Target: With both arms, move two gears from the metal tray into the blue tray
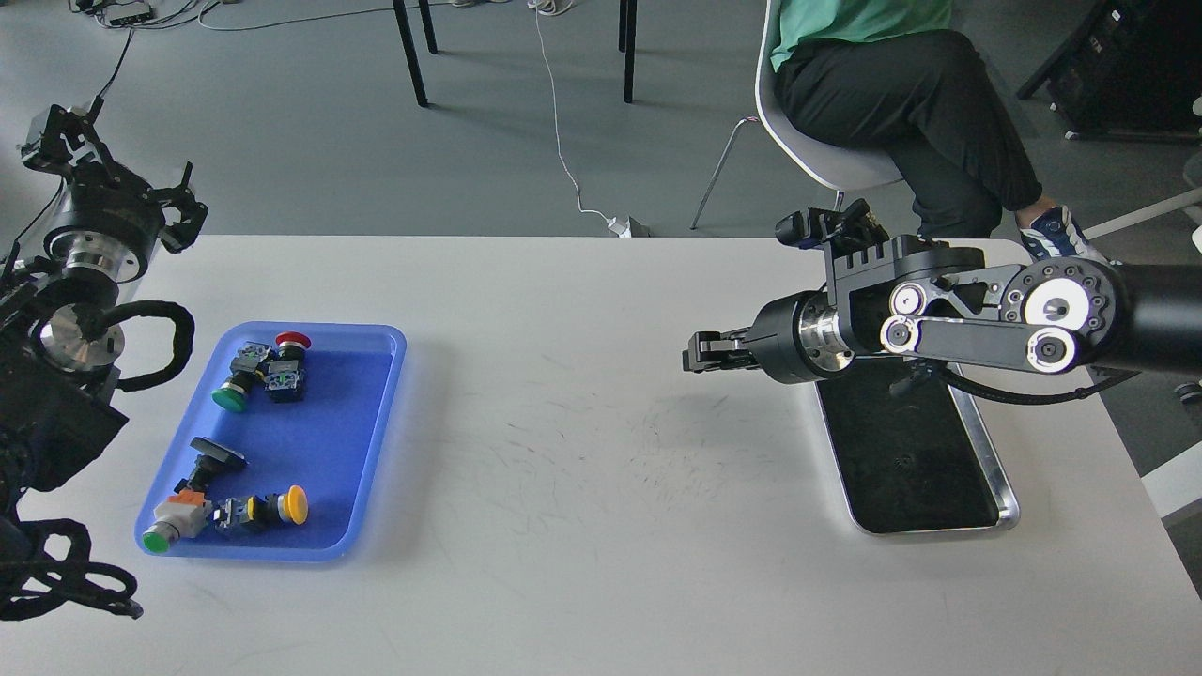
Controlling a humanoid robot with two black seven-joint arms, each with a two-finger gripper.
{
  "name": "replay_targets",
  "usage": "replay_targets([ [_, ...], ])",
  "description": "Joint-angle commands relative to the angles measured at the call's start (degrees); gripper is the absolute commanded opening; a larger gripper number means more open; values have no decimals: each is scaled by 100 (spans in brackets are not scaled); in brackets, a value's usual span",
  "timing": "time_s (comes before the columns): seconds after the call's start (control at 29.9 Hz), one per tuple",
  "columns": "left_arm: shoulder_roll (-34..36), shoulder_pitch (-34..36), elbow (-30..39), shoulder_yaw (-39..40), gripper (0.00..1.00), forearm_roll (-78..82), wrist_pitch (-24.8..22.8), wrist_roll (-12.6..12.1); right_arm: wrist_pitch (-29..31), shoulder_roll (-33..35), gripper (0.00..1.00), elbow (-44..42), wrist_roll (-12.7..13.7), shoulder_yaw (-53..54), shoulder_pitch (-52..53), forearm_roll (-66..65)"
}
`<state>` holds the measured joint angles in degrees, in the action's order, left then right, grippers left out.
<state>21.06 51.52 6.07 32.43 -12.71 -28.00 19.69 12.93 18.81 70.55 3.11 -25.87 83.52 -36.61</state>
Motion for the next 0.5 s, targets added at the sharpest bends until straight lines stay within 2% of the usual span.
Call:
replay_targets([
  [0.0,-6,-1,0,0,99,-4,0,0,-107,-614,2,-366,-117,3,-46,40],
  [0.27,-23,-1,0,0,99,-4,0,0,-142,-1801,2,-1227,-135,29,-406,181],
  [0.47,-23,-1,0,0,99,-4,0,0,-300,-1881,2,-1790,-231,231,-845,251],
])
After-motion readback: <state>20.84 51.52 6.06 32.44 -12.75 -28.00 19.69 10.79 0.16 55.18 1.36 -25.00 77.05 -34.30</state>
